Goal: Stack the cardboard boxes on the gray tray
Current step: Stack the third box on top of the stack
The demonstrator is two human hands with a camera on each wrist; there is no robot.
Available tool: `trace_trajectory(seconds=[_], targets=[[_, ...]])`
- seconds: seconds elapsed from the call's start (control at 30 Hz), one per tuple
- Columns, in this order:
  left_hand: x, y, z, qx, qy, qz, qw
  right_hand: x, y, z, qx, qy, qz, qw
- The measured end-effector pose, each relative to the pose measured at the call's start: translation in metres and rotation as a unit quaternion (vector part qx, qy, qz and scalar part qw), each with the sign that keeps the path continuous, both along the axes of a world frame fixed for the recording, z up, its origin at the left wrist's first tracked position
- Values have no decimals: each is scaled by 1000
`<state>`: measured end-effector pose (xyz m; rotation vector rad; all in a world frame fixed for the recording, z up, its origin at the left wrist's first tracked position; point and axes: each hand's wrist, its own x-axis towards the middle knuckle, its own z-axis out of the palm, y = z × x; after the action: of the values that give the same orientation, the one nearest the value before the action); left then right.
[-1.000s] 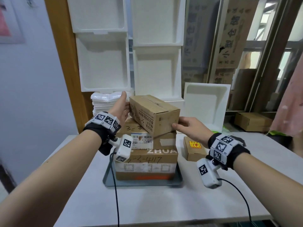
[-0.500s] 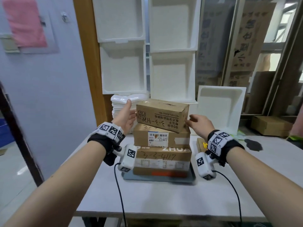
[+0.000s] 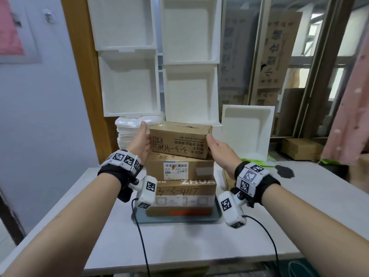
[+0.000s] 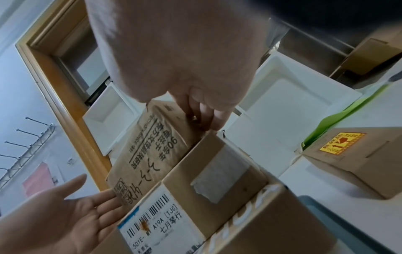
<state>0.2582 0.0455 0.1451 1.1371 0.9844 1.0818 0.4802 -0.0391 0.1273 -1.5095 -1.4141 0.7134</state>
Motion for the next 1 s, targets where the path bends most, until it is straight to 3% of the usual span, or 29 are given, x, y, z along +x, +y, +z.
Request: trace_trajectory(seconds=[0.27, 0.5, 1.0], targets=[[-16, -15, 3, 17, -24, -24, 999, -9, 18, 10, 15, 35, -3, 999], [-20, -22, -15, 36, 2, -29, 999, -14, 22, -9, 29, -55, -22, 998], [-14, -27, -16, 42, 42, -24, 998, -3, 24, -14, -2, -56, -15, 998]])
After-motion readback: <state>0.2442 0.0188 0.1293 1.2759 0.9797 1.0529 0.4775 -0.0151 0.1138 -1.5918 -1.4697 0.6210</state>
